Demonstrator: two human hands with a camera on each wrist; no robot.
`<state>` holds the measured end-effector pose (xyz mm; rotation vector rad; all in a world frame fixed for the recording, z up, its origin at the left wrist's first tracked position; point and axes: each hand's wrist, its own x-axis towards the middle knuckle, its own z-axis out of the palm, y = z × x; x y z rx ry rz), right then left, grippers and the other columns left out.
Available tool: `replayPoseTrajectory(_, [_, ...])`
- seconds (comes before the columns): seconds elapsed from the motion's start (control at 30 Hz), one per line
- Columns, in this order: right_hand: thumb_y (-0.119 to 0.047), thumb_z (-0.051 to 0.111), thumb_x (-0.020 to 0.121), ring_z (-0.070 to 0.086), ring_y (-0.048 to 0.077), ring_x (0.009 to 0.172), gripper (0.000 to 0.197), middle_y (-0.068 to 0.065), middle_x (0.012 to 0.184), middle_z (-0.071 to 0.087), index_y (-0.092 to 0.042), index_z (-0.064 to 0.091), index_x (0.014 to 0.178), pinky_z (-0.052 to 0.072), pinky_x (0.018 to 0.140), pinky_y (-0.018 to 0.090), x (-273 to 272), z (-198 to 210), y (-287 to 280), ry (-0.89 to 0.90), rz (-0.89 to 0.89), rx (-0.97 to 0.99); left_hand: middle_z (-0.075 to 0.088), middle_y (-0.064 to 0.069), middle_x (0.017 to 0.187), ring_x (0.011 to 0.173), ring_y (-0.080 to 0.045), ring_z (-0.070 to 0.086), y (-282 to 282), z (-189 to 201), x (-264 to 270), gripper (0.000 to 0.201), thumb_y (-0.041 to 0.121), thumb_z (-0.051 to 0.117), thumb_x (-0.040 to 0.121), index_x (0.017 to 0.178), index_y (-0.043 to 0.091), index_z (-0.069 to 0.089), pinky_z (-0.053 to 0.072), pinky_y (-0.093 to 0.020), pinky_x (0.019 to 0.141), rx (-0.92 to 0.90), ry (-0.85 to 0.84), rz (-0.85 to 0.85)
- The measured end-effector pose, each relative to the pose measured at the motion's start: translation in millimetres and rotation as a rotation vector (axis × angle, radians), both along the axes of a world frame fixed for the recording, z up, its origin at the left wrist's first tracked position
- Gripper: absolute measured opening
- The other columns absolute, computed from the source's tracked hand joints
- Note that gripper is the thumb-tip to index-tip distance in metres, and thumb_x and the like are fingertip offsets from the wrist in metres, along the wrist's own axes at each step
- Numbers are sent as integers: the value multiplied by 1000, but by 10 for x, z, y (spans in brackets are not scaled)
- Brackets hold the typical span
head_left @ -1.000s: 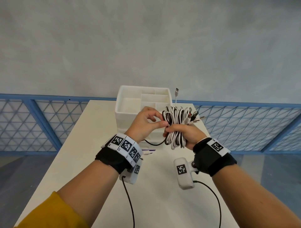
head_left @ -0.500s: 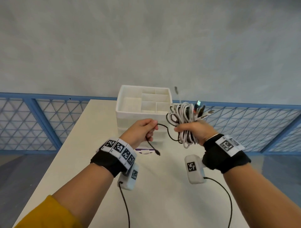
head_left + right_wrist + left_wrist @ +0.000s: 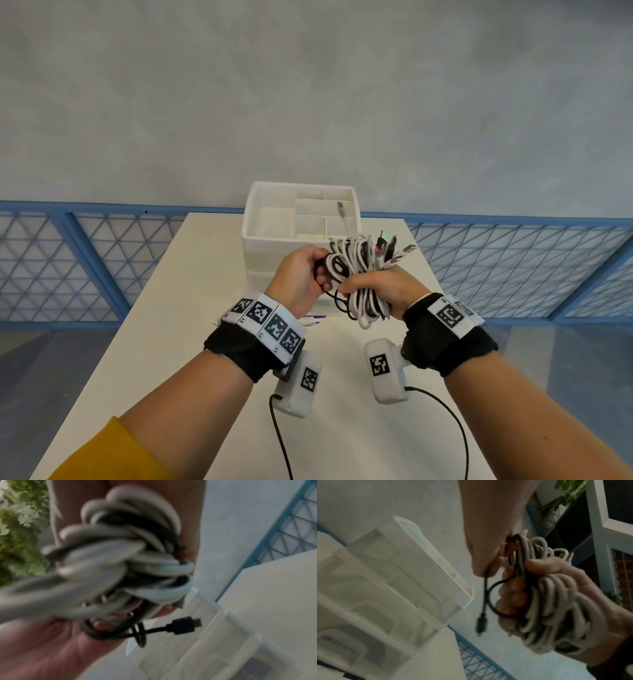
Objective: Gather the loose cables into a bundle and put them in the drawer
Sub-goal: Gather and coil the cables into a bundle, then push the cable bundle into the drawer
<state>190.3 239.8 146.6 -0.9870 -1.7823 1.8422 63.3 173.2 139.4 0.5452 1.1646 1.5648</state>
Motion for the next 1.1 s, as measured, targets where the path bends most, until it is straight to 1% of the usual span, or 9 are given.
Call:
replayPoseTrajectory(0.17, [-2,74,60,68,25,87,29,14,92,72,-10,70,88,56,82,37,-97,-80,-74,-50,1,149,55,-7,65,57,-16,53,54,37,-8,19,16,43,85,83,4,57,45,-29,54,-49,-65,106])
replayPoseTrajectory(0.3, [0,75,60,68,30,90,28,17,94,72,-9,72,86,54,86,40,-154,-188,-121,-11,-97,87,66,-12,83,79,-22,66,140,91,9,26,20,42,94,98,0,58,54,-34,68,34,-71,118])
replayPoseTrajectory(0.47, [5,70,65,65,24,77,24,11,83,69,-10,68,85,55,76,33,-133,-185,-72,-82,-77,189,57,-17,121,112,-28,57,218,-84,-35,43,34,36,95,124,3,43,46,-41,97,-20,84,27])
replayPoseTrajectory(0.53, [3,71,64,64,21,79,25,10,84,68,-12,67,84,54,75,30,-93,-157,-3,-135,-81,280,60,-10,110,102,-23,58,212,-212,-152,41,41,33,94,113,9,51,46,-38,94,-112,294,-27])
replayPoseTrajectory(0.6, [3,70,66,61,16,71,19,6,76,65,-9,66,80,51,66,21,-32,-133,63,-170,-136,333,54,-4,84,79,-18,53,212,-358,-356,31,38,36,94,88,14,55,46,-33,78,-265,389,75])
replayPoseTrajectory(0.67, [5,69,67,56,13,63,15,0,66,60,-8,64,74,47,55,12,34,-125,131,-181,-191,379,44,-3,68,62,-16,44,224,-533,-571,24,24,43,91,71,14,50,41,-28,59,-405,273,188])
replayPoseTrajectory(0.73, [6,69,66,55,11,63,18,-2,65,59,-9,63,74,47,59,17,67,-147,198,-191,-224,417,42,-4,65,57,-17,41,247,-691,-698,24,13,48,88,65,12,46,37,-29,52,-484,108,253])
replayPoseTrajectory(0.83, [2,72,64,60,20,74,24,6,78,64,-4,63,86,47,71,28,57,-218,293,-247,-260,455,44,-5,66,59,-18,43,335,-770,-674,21,5,47,87,67,11,47,39,-31,55,-441,-108,272])
replayPoseTrajectory(1.1, [-6,72,64,64,26,79,30,12,87,69,-1,66,93,48,62,23,37,-210,431,-365,-209,614,43,-3,68,56,-15,38,385,-811,-566,24,-6,38,76,90,6,54,36,-27,55,-287,-396,301])
